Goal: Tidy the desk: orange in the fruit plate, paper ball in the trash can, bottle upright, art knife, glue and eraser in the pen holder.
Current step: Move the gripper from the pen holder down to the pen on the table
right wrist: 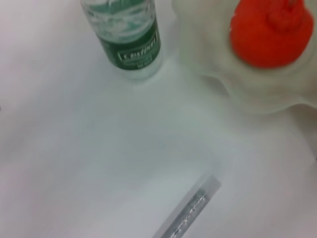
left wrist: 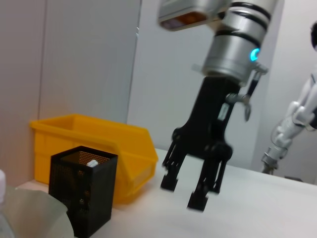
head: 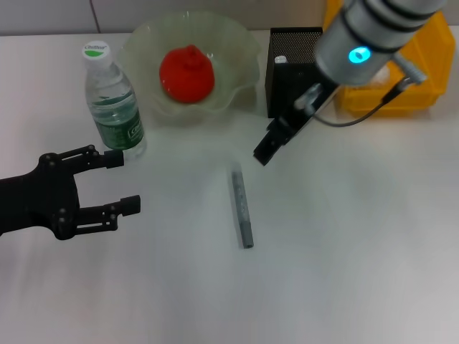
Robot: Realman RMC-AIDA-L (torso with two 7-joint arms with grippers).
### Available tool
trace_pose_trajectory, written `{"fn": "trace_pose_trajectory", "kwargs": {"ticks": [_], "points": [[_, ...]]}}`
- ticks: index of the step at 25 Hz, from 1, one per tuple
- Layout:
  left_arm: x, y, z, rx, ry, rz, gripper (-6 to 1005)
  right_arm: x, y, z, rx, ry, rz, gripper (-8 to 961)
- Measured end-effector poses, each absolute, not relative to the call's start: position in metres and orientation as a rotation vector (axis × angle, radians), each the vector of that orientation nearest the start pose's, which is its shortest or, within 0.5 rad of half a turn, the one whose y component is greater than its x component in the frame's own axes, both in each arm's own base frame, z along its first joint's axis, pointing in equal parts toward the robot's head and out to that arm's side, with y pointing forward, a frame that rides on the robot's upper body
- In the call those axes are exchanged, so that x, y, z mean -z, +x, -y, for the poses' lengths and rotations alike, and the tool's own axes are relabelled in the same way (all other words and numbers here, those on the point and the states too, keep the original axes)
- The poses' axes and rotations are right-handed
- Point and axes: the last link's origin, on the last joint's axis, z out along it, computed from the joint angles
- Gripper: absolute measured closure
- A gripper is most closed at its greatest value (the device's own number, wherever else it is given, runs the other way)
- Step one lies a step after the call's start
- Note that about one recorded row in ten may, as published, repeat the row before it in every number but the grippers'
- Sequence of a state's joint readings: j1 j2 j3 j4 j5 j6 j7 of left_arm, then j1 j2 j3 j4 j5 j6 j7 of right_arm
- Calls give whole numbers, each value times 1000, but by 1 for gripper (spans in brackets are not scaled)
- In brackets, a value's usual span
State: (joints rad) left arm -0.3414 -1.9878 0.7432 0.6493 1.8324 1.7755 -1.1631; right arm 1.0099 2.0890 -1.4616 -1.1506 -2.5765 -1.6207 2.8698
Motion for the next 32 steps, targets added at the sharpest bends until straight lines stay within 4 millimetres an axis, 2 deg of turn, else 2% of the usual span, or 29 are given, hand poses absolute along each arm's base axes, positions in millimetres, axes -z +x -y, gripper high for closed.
{"fn": "trace_pose_trajectory", "kwargs": {"ticks": [2,3,4,5,11,18,26,32], "points": [[-40,-299,-272,815,-2746,399,184,54,70,-384,630,-2590,-927,186],[-40,-298,-272,811,-2750,396,184,54,70,-384,630,-2590,-927,186],[-39,-299,-272,806,-2755,394,184,63,67,-385,639,-2578,-904,186],[-39,-299,-272,806,-2755,394,185,63,67,-385,639,-2578,-904,186],[-38,-300,-272,794,-2758,396,185,92,65,-383,648,-2613,-873,186],[-37,-301,-271,798,-2746,411,185,105,74,-383,646,-2611,-879,187],[-34,-300,-273,799,-2741,424,184,114,90,-387,609,-2591,-987,193],[-33,-300,-273,799,-2742,424,184,121,94,-384,607,-2598,-970,201]]}}
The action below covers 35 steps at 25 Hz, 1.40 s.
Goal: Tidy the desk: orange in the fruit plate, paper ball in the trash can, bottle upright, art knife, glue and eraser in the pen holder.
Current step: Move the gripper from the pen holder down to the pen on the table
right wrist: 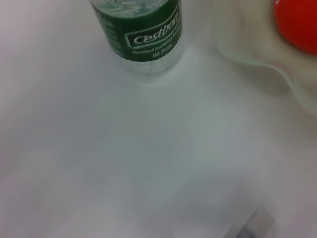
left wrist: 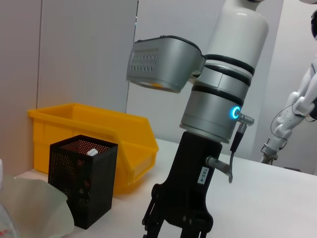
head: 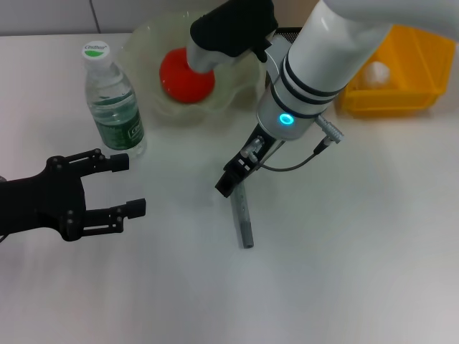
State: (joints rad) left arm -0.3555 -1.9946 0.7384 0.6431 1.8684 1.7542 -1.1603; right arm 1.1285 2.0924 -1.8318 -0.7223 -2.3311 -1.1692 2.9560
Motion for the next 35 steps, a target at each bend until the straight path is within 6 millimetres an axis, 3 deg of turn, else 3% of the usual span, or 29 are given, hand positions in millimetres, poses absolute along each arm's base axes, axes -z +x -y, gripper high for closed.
{"fn": "trace_pose_trajectory", "kwargs": {"ticks": [24,35], "points": [[-28,-299,-274,800,-2736,441,185,132,99,-376,696,-2614,-867,236],[-28,-299,-274,798,-2735,443,184,129,103,-374,757,-2603,-894,629]]}}
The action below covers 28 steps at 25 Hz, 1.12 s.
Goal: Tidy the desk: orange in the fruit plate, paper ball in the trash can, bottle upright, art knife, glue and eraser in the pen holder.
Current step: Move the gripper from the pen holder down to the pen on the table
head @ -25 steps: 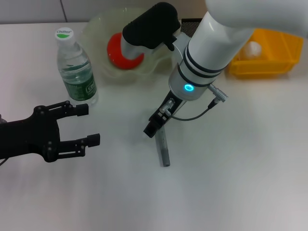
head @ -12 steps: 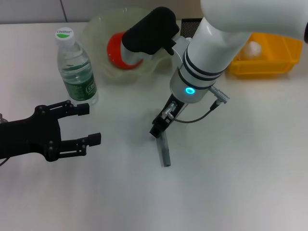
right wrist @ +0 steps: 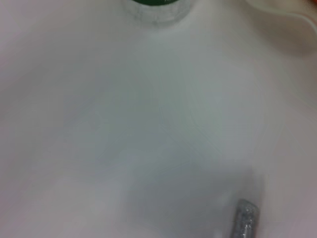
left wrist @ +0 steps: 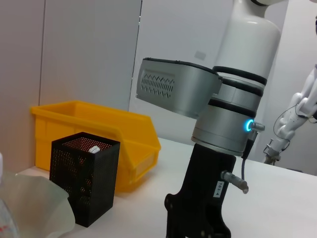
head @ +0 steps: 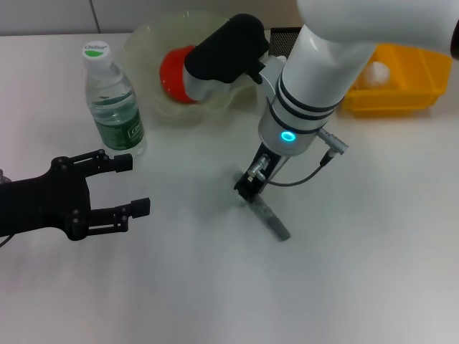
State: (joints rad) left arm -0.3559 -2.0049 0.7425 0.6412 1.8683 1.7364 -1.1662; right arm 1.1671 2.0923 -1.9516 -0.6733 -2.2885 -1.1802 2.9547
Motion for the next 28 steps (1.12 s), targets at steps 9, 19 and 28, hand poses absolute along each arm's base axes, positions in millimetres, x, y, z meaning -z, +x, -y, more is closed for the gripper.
{"fn": "trace_pose_trajectory", "kwargs": {"ticks": [9,19,28], "points": [[-27,-299,-273,805,-2736,450,185,126,107,-369,813,-2602,-928,754],[-24,-299,-270,815,-2738,458,185,125,107,-367,842,-2604,-927,460],[-24,-299,-269,819,-2738,462,185,124,109,-365,868,-2602,-931,484]]}}
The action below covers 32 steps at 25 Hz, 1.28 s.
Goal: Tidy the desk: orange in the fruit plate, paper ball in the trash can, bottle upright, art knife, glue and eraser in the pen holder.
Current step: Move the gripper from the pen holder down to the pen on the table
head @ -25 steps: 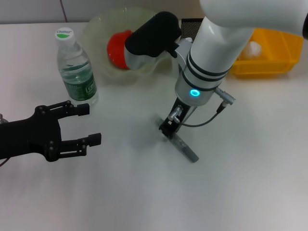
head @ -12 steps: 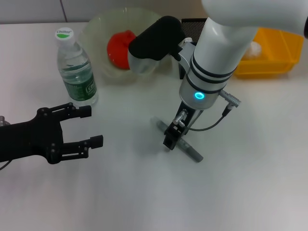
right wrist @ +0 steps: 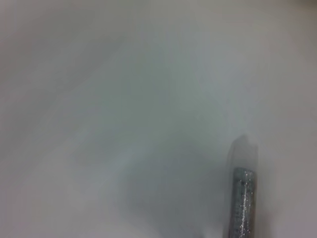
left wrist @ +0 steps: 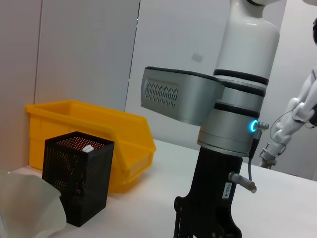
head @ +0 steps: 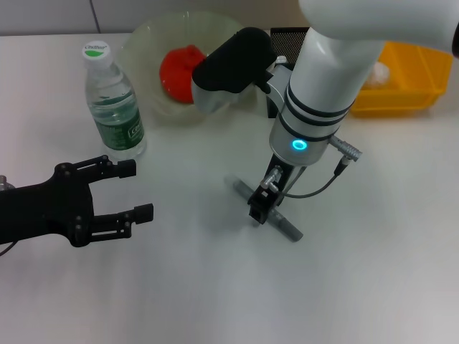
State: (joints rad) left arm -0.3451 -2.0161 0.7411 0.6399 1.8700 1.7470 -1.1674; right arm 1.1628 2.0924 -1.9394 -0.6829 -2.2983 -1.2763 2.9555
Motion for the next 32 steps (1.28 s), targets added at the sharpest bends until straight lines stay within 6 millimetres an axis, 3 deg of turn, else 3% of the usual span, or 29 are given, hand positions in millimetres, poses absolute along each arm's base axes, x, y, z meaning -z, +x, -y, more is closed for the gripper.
{"fn": "trace_pose_trajectory", "kwargs": {"ticks": [13,16,19,26,29,32], "points": [[-24,-299,-269,822,-2734,463,184,122,113,-362,901,-2603,-946,735],[-24,-299,-268,822,-2734,462,184,118,109,-362,861,-2621,-956,844],[-24,-300,-268,821,-2733,463,184,109,105,-365,814,-2627,-961,846],[-25,-303,-265,823,-2720,477,185,53,91,-374,581,-2592,-966,937],[-25,-303,-264,824,-2720,480,185,50,91,-374,586,-2601,-959,940],[-24,-303,-265,825,-2720,482,185,59,92,-370,655,-2612,-930,919]]}}
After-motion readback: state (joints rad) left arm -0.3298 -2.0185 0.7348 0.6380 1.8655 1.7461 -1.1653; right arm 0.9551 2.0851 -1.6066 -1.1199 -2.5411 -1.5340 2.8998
